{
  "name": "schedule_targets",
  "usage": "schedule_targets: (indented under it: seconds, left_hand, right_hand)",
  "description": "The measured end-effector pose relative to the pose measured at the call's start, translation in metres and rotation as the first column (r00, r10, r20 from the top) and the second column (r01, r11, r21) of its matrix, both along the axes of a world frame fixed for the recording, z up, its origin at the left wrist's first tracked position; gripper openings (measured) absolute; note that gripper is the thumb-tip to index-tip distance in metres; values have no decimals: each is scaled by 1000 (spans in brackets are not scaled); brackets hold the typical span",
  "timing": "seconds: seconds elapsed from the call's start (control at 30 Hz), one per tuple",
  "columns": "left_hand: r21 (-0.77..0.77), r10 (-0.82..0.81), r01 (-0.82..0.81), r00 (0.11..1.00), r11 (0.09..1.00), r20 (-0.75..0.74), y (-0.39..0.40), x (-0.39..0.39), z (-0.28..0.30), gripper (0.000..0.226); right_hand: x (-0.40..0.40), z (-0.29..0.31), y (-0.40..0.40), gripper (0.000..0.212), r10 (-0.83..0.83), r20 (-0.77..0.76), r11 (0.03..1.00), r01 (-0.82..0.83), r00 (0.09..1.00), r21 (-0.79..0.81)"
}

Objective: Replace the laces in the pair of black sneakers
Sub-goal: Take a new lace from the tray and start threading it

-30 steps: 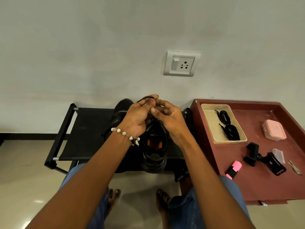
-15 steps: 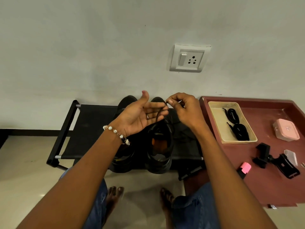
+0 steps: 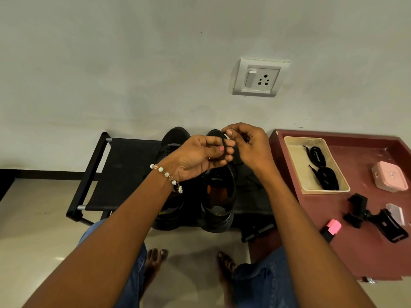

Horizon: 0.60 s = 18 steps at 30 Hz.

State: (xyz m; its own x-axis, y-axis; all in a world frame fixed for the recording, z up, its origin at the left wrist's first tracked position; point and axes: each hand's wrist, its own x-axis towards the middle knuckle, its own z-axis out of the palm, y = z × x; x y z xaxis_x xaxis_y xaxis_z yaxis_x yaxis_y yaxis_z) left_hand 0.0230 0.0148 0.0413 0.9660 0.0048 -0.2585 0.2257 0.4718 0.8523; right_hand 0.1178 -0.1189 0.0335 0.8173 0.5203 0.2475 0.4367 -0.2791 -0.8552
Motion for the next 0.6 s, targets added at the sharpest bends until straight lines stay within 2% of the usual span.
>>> schedule_targets:
  seconds: [0.1, 0.3, 0.47, 0.6]
  left_hand:
    - [-98, 77, -77, 997, 992, -6, 4, 2, 6, 26]
    - [-98, 29, -37, 997, 995, -78, 10, 0, 10, 30]
    - [42, 65, -62, 994, 997, -87, 20, 3, 5, 41]
    - [121, 137, -130, 989, 984, -58, 29, 4, 2, 42]
  right_hand:
    - [-1, -1, 0, 17, 2, 7, 1000, -2, 1000, 2]
    - [-1, 2, 0, 13, -47, -14, 995, 48, 999, 85]
    - [5, 3, -7, 17, -58, 36, 992, 54, 998, 111]
    - [8, 5, -12, 22, -44, 131, 999, 41, 990, 25]
